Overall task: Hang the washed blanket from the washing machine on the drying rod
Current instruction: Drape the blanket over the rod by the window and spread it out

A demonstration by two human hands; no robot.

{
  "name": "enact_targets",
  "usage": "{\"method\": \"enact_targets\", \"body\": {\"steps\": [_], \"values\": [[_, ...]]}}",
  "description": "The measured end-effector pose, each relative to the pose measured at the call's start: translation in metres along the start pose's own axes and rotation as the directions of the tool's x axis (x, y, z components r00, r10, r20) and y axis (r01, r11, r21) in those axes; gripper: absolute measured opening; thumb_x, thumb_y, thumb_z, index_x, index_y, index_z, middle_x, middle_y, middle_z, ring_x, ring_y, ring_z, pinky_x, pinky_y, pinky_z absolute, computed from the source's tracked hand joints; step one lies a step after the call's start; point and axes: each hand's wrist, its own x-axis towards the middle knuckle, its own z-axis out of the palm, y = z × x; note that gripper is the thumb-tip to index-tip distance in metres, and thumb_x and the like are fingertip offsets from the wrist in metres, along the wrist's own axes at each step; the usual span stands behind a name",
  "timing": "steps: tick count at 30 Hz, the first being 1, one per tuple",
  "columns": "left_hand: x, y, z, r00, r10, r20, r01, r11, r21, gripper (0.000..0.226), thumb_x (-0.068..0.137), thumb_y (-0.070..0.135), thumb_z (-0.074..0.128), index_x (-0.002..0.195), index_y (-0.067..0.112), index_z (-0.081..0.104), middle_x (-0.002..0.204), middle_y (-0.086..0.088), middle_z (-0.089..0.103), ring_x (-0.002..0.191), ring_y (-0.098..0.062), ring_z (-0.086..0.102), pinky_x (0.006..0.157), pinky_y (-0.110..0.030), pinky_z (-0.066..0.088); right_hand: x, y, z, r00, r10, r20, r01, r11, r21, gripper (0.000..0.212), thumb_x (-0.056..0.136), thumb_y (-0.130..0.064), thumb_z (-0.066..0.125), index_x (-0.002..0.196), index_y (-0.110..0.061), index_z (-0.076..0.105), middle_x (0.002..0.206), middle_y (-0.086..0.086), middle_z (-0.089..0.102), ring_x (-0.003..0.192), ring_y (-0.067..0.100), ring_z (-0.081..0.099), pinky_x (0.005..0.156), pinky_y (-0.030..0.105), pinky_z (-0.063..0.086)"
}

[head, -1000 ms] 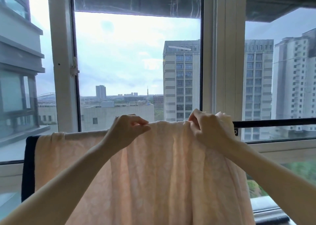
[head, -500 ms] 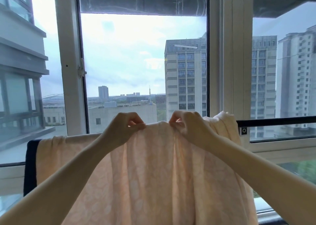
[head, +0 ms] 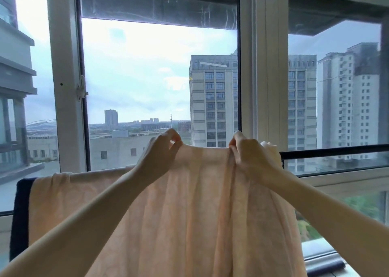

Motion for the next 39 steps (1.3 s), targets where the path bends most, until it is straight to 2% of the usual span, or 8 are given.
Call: {"method": "enact_targets", "body": {"steps": [10, 16, 21, 24, 28, 31, 34, 39], "values": [[0.003, 0.004, 0.030, 0.989, 0.002, -0.149, -0.015, 0.996, -0.086, 0.007, 0.097, 0.010, 0.051, 0.098, 0.004, 0.055, 0.091, -0.003, 0.063, 0.065, 0.002, 0.050, 0.061, -0.001, 0.039, 0.002, 0.041, 0.001, 0.990, 0.139, -0.036, -0.139, 0.990, -0.001, 0.015, 0.094, -0.021, 0.041, 0.084, -0.032, 0.038, 0.064, -0.012, 0.056, 0.059, 0.017, 0.059, 0.066, 0.034, 0.044], [0.000, -0.001, 0.029, 1.000, -0.001, -0.026, 0.000, 1.000, -0.024, 0.006, 0.096, 0.013, 0.054, 0.094, 0.012, 0.059, 0.093, -0.001, 0.068, 0.071, -0.001, 0.058, 0.059, -0.004, 0.042, 0.002, 0.052, 0.003, 0.987, 0.154, -0.034, -0.155, 0.987, -0.036, 0.013, 0.092, -0.029, 0.038, 0.082, -0.036, 0.033, 0.057, -0.013, 0.054, 0.056, 0.014, 0.056, 0.065, 0.037, 0.052], [0.000, 0.023, 0.037, 0.984, 0.130, 0.122, -0.139, 0.988, 0.071, 0.021, 0.096, 0.034, 0.054, 0.099, 0.019, 0.068, 0.096, 0.004, 0.073, 0.079, -0.007, 0.068, 0.067, -0.018, 0.049, -0.002, 0.051, -0.003, 0.996, 0.075, -0.057, -0.076, 0.997, -0.030, 0.012, 0.097, -0.036, 0.038, 0.086, -0.032, 0.040, 0.059, -0.011, 0.056, 0.055, 0.017, 0.058, 0.063, 0.031, 0.046], [0.000, 0.043, 0.051, 0.971, 0.167, 0.170, -0.187, 0.976, 0.111, 0.028, 0.094, 0.044, 0.052, 0.101, 0.022, 0.069, 0.090, 0.007, 0.073, 0.073, -0.006, 0.066, 0.064, -0.022, 0.052, -0.003, 0.055, -0.006, 0.999, 0.016, -0.041, -0.012, 0.997, 0.081, 0.013, 0.096, -0.036, 0.045, 0.086, -0.029, 0.047, 0.063, -0.013, 0.059, 0.054, 0.004, 0.055, 0.071, 0.017, 0.048], [-0.001, 0.065, 0.073, 0.972, 0.186, 0.143, -0.209, 0.964, 0.164, 0.029, 0.096, 0.044, 0.050, 0.101, 0.024, 0.070, 0.091, 0.010, 0.072, 0.067, -0.002, 0.061, 0.056, -0.011, 0.038, -0.006, 0.067, -0.010, 0.997, -0.074, -0.003, 0.073, 0.980, 0.186, 0.014, 0.094, -0.035, 0.046, 0.090, -0.033, 0.058, 0.073, -0.016, 0.065, 0.066, 0.004, 0.063, 0.079, 0.035, 0.051], [-0.001, 0.079, 0.087, 0.981, 0.154, 0.116, -0.172, 0.970, 0.171, 0.026, 0.097, 0.037, 0.051, 0.096, 0.020, 0.070, 0.087, 0.010, 0.070, 0.064, -0.004, 0.058, 0.054, -0.012, 0.037, -0.010, 0.085, -0.020, 0.985, -0.160, 0.062, 0.122, 0.909, 0.399, 0.020, 0.094, -0.015, 0.050, 0.100, -0.028, 0.065, 0.093, -0.010, 0.069, 0.083, 0.005, 0.064, 0.081, 0.019, 0.050], [-0.002, 0.091, 0.098, 0.990, 0.107, 0.091, -0.121, 0.977, 0.173, 0.032, 0.098, 0.038, 0.045, 0.093, 0.017, 0.069, 0.084, 0.009, 0.068, 0.065, -0.008, 0.061, 0.059, -0.026, 0.052, -0.009, 0.117, -0.030, 0.976, -0.203, 0.080, 0.149, 0.889, 0.432, 0.023, 0.093, -0.002, 0.053, 0.109, -0.013, 0.065, 0.106, 0.000, 0.068, 0.090, 0.007, 0.063, 0.074, 0.001, 0.041], [-0.006, 0.114, 0.113, 0.997, -0.030, -0.073, 0.044, 0.977, 0.208, 0.024, 0.094, 0.028, 0.049, 0.092, 0.018, 0.071, 0.091, 0.004, 0.071, 0.077, -0.015, 0.066, 0.070, -0.034, 0.055, -0.006, 0.170, -0.034, 0.954, -0.280, 0.102, 0.211, 0.876, 0.435, 0.027, 0.089, 0.004, 0.057, 0.110, -0.010, 0.063, 0.088, -0.009, 0.062, 0.065, -0.018, 0.054, 0.057, 0.001, 0.040]]}}
